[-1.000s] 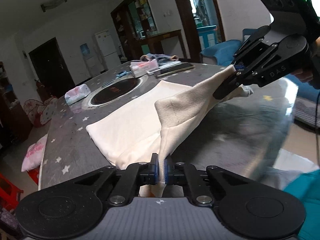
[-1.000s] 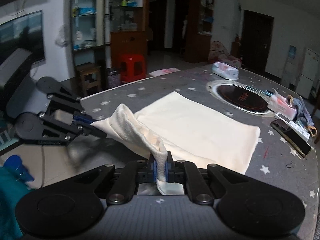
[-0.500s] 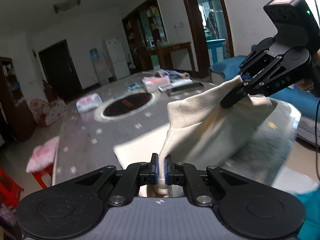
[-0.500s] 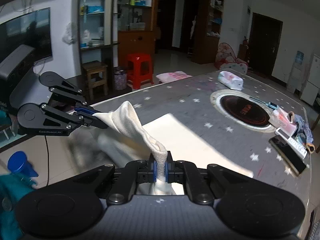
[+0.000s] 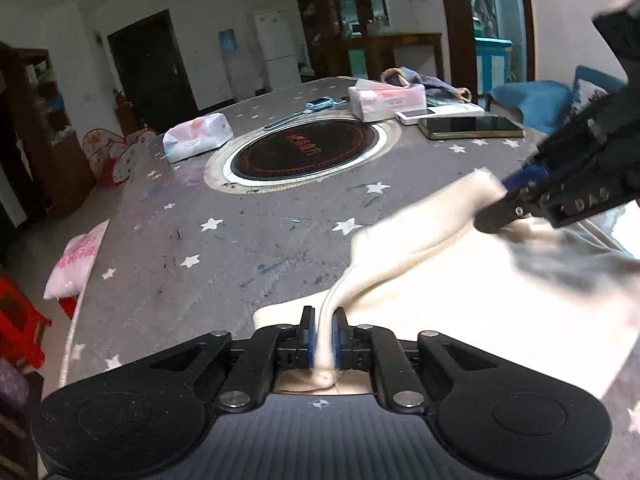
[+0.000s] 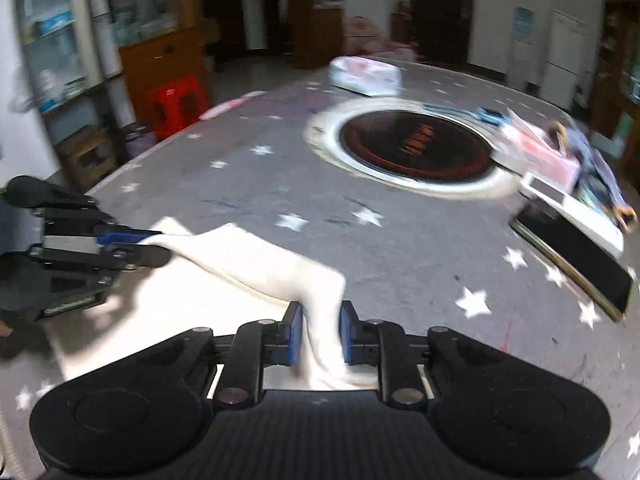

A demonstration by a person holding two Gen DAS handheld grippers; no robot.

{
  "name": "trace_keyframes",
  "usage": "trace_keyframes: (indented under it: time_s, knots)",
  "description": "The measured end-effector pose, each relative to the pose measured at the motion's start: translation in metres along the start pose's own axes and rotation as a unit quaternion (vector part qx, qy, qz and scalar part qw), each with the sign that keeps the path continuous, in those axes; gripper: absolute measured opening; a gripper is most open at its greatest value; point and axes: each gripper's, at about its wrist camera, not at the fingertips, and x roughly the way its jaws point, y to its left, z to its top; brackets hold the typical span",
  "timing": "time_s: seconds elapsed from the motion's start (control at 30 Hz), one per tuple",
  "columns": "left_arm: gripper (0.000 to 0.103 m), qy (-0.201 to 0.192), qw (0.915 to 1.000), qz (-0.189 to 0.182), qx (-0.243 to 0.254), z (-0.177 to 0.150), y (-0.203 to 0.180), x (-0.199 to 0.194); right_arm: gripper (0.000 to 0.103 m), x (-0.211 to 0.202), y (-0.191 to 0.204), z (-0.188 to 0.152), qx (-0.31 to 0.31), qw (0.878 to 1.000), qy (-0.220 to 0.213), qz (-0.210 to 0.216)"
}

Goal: Fold clothes
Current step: 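Lift the hem with both grippers and fold it toward the collar, then lay the folded hem down and open both grippers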

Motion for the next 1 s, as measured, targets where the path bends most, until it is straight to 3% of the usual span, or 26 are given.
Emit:
trace_keyframes:
  time_s: [0.07,0.2,0.27,0.4,0.43,0.47,0.6,0.83,1.0]
  knots:
    - [0.026,-0.004,0.9999,0.011,-0.007,0.001,0.003,0.000,0.020,-0.002,-0.007,-0.007,0.023,1.000,-0.010,-0.017]
    - [0.030,-0.011,0.9992,0.022,-0.031,0.002,0.009,-0.012,0.020,-0.027,-0.012,-0.019,0.037,0.998,-0.038,-0.040]
    - [0.051,-0.019,0.9987,0.019,-0.043,0.004,0.009,-0.021,0.020,-0.039,-0.008,-0.026,0.026,0.998,-0.045,-0.045]
    - [0.071,-0.030,0.9980,0.001,-0.056,0.005,0.001,-0.035,0.020,-0.056,0.001,-0.038,0.005,0.997,-0.057,-0.050]
    - [0.085,-0.032,0.9977,-0.004,-0.059,0.006,-0.002,-0.039,0.020,-0.054,0.001,-0.038,0.008,0.997,-0.057,-0.044]
    - [0.093,-0.034,0.9974,-0.010,-0.062,0.005,-0.004,-0.041,0.020,-0.051,0.002,-0.038,0.012,0.998,-0.056,-0.038]
    - [0.103,-0.036,0.9969,-0.024,-0.065,0.001,-0.012,-0.045,0.020,-0.039,0.005,-0.037,0.028,0.998,-0.054,-0.016]
    - [0.103,-0.035,0.9926,-0.038,-0.110,-0.008,0.003,-0.049,0.019,-0.021,-0.013,-0.039,0.080,0.996,-0.040,-0.009]
    - [0.103,-0.040,0.9878,-0.039,-0.145,-0.006,0.018,-0.054,0.019,-0.025,-0.003,-0.027,0.062,0.997,-0.052,-0.003]
